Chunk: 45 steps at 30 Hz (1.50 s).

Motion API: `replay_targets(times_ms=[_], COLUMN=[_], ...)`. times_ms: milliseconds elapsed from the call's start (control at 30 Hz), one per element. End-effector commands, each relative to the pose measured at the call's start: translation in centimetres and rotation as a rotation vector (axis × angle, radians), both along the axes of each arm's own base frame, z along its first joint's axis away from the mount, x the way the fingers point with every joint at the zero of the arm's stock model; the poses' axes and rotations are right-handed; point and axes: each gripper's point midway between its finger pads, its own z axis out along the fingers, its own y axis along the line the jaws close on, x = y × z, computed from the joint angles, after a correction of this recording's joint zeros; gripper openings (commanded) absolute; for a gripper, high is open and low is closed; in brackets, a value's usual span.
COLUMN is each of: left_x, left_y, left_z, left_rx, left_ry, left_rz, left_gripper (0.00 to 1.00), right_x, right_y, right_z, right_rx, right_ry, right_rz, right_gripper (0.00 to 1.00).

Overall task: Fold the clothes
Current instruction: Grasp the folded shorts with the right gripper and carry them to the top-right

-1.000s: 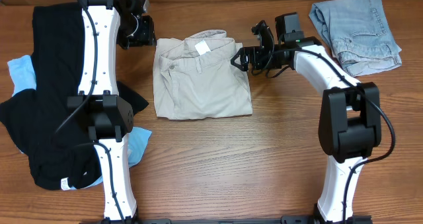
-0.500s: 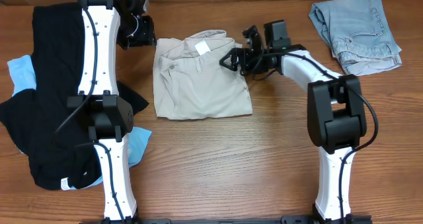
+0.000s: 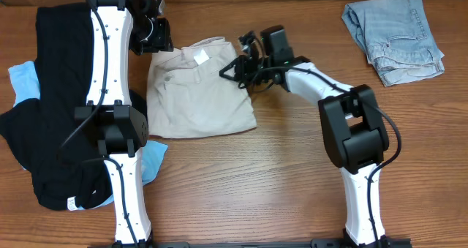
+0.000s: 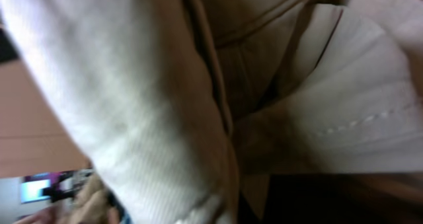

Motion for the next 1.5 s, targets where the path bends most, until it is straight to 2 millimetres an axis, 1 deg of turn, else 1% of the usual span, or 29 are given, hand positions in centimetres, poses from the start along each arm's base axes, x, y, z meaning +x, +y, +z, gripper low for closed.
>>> replay_targets(times_ms=[0, 100, 200, 267, 333, 433, 467, 567, 633, 733, 800, 867, 933, 1000, 1100, 1167, 1300, 1400, 1433, 1467], left_x=[0.2, 0.4, 0.5, 0.5, 0.5, 0.5, 0.5, 0.5, 0.5, 0.5, 0.5, 0.6, 0.7, 0.7, 0.7, 0.7, 0.7, 0.7, 0.8, 0.8], left_y=[-0.5, -0.5, -0.5, -0.5, -0.5, -0.5, -0.5, -0.5, -0.5, -0.5, -0.5, -0.5, -0.5, -0.5, -0.5, -0.5, -0.5, -0.5, -0.5, -0.5], left_z=[0.9, 0.9, 1.0, 1.0, 1.0, 1.0, 1.0, 1.0, 1.0, 1.0, 1.0, 1.0, 1.0, 1.0, 1.0, 1.0, 1.0, 1.0, 1.0, 1.0], left_rx=[0.004, 0.004, 0.003, 0.003, 0.003, 0.003, 0.003, 0.003, 0.003, 0.003, 0.003, 0.003, 0.003, 0.003, -0.002, -0.003, -0.002, -0.002, -0.002, -0.002], left_ry=[-0.032, -0.039, -0.041, -0.042, -0.042, -0.042, -0.042, -0.042, -0.042, -0.043, -0.043, -0.046, -0.050, -0.050, -0.044, -0.043, -0.043, -0.045, -0.047, -0.048], left_rz=[-0.018, -0.018, -0.017, -0.017, -0.017, -0.017, -0.017, -0.017, -0.017, -0.017, -0.017, -0.017, -0.017, -0.016, 0.006, 0.008, 0.008, 0.007, 0.008, 0.008], left_gripper=[0.44, 0.44, 0.44, 0.45, 0.44, 0.44, 0.44, 0.43, 0.43, 0.43, 0.43, 0.40, 0.40, 0.38, 0.38, 0.38, 0.39, 0.39, 0.39, 0.39], right_x=[1.3, 1.9, 2.7, 3.1, 3.4, 3.8, 4.1, 4.9, 5.2, 5.0, 4.6, 4.5, 4.7, 5.2, 6.3, 7.0, 7.7, 8.0, 8.1, 8.2], right_y=[-2.7, -4.6, -7.0, -9.0, -11.0, -14.0, -15.4, -18.7, -21.1, -24.8, -26.7, -27.9, -28.0, -28.2, -29.2, -29.5, -30.4, -31.7, -32.9, -33.6], right_z=[4.2, 7.3, 10.4, 12.7, 14.7, 17.0, 17.7, 18.4, 18.4, 17.9, 17.6, 18.1, 19.4, 21.3, 24.5, 27.5, 32.2, 35.2, 36.1, 36.5], right_rx=[0.173, 0.235, 0.245, 0.247, 0.244, 0.240, 0.226, 0.152, 0.060, -0.131, -0.244, -0.300, -0.294, -0.266, -0.228, -0.197, -0.168, -0.144, -0.118, -0.103], right_ry=[-0.007, -0.039, -0.086, -0.121, -0.145, -0.183, -0.185, -0.171, -0.170, -0.175, -0.173, -0.187, -0.227, -0.267, -0.298, -0.369, -0.490, -0.572, -0.592, -0.597], right_rz=[0.061, 0.077, 0.040, 0.005, -0.033, -0.089, -0.134, -0.275, -0.387, -0.540, -0.619, -0.673, -0.686, -0.714, -0.812, -0.844, -0.900, -0.951, -0.986, -1.003], right_gripper=[0.04, 0.04, 0.04, 0.04, 0.04, 0.04, 0.04, 0.04, 0.04, 0.04, 0.04, 0.04, 0.04, 0.04, 0.04, 0.04, 0.04, 0.04, 0.04, 0.04])
